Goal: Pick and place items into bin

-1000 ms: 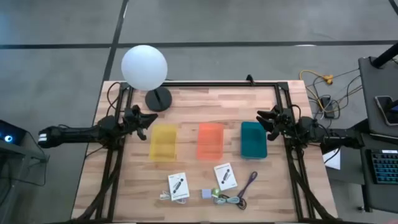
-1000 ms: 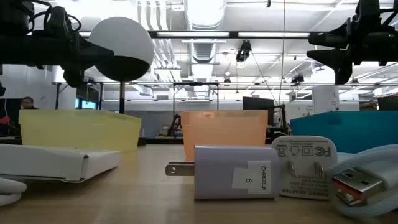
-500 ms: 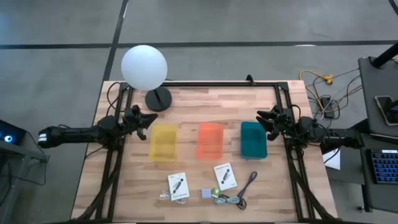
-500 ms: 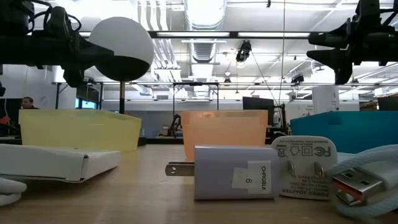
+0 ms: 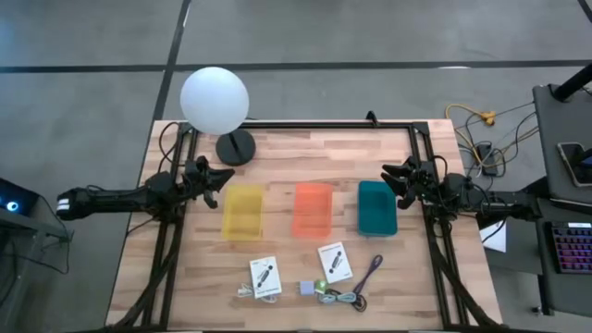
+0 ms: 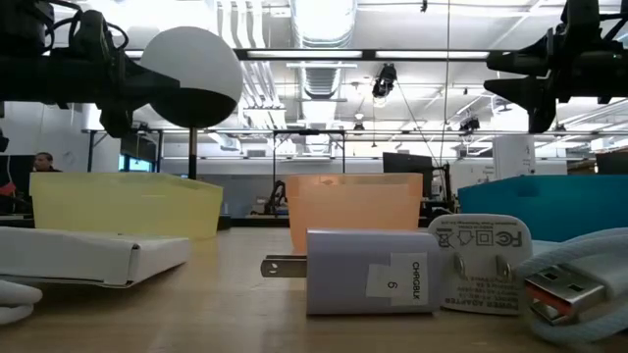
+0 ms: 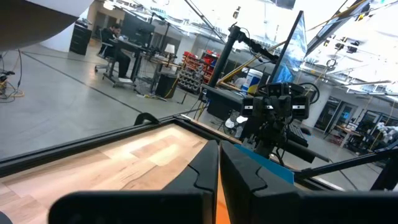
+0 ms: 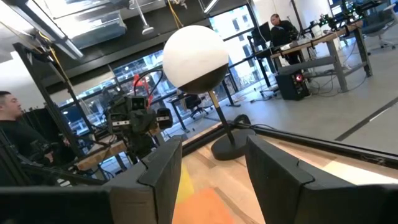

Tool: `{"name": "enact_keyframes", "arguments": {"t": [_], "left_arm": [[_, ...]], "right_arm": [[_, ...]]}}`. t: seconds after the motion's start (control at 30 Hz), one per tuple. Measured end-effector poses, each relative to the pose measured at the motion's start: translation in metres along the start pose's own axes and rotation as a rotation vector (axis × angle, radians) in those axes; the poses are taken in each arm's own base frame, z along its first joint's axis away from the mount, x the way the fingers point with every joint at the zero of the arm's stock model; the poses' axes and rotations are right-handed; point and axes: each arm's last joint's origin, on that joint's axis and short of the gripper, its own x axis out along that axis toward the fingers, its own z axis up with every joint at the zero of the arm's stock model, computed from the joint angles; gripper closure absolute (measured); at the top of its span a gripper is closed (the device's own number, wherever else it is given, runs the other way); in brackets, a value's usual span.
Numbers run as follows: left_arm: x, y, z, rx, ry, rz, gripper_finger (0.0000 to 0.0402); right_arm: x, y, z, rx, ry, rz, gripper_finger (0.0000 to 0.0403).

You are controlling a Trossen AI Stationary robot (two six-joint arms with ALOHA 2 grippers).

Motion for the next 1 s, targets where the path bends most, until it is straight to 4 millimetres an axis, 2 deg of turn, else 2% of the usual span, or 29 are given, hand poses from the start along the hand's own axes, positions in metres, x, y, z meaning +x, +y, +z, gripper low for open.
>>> {"name": "enact_keyframes", "arguments": {"t": [0.27,0.43,0.63,0.8,0.9,1.0], "left_arm": [[0.000,0.000,0.000,0.000,0.000,0.000,0.0402],[0.000,0.000,0.000,0.000,0.000,0.000,0.0402],[0.000,0.000,0.000,0.000,0.000,0.000,0.0402],[0.000,0.000,0.000,0.000,0.000,0.000,0.0402],[0.000,0.000,0.000,0.000,0.000,-0.001,0.0402],[0.000,0.000,0.000,0.000,0.000,0.000,0.0402]], "right_arm": [[0.000,0.000,0.000,0.000,-0.001,-0.001,0.0239],[0.000,-0.003,0.004,0.035,-0.073,-0.116,0.0239],[0.000,-0.002,0.008,0.486,-0.150,-0.098,0.0239],[0.001,-0.002,0.007,0.439,-0.145,-0.116,0.0239],[0.002,0.002,0.010,0.599,-0.144,-0.021,0.0239],[0.003,0.008,0.016,0.670,-0.139,0.104,0.0239]]}}
